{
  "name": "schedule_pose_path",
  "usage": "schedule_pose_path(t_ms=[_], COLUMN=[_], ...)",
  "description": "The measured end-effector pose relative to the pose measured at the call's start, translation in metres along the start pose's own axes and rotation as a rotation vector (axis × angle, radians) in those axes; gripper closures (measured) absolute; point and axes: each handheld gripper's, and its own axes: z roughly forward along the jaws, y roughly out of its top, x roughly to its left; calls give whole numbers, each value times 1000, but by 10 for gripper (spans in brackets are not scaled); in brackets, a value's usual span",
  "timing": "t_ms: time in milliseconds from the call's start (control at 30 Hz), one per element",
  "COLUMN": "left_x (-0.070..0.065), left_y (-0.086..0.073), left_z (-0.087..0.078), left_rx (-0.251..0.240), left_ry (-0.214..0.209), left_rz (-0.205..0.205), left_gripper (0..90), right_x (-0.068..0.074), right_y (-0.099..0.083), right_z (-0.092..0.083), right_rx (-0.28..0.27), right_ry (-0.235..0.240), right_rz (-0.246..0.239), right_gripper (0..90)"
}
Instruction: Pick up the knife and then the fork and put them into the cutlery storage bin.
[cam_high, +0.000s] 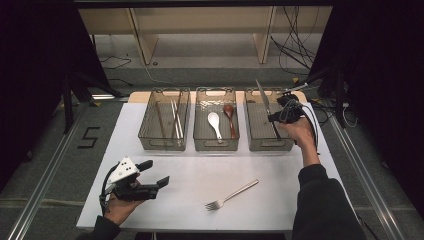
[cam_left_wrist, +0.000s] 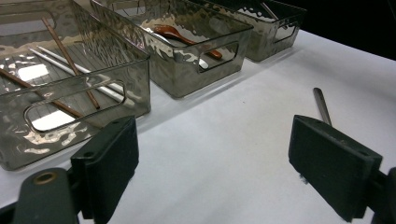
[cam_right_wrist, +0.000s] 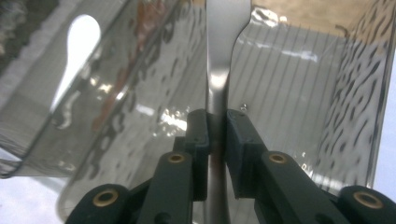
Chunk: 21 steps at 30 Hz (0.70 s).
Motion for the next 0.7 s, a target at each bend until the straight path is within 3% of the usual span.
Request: schedule_pose_path(t_ms=[67,200,300,367,433,633,700], left_x=[0,0,0,0,0,0,0], left_y=[0,0,0,0,0,0,0], left_z=[0,0,0,0,0,0,1], left_rx=[2,3,4,5,4,8,8], left_ry=[0,-1,-1,-1,-1,-1,-1], left_rz=[-1,1,-1,-3,-3,1,-1], left_gripper=[159,159,159,159,159,159,159], right_x=[-1,0,0,3,4,17,23], right_y=[-2,-3,-5,-6,-5,-2,-3], right_z=[3,10,17,20,16,2,-5], right_rx=[4,33,81,105,82,51,44], right_ry=[2,-39,-53,-78,-46,11,51], right_rz=[12,17,12,-18,-4,-78,-85], right_gripper=[805,802,790,690,653,504,430])
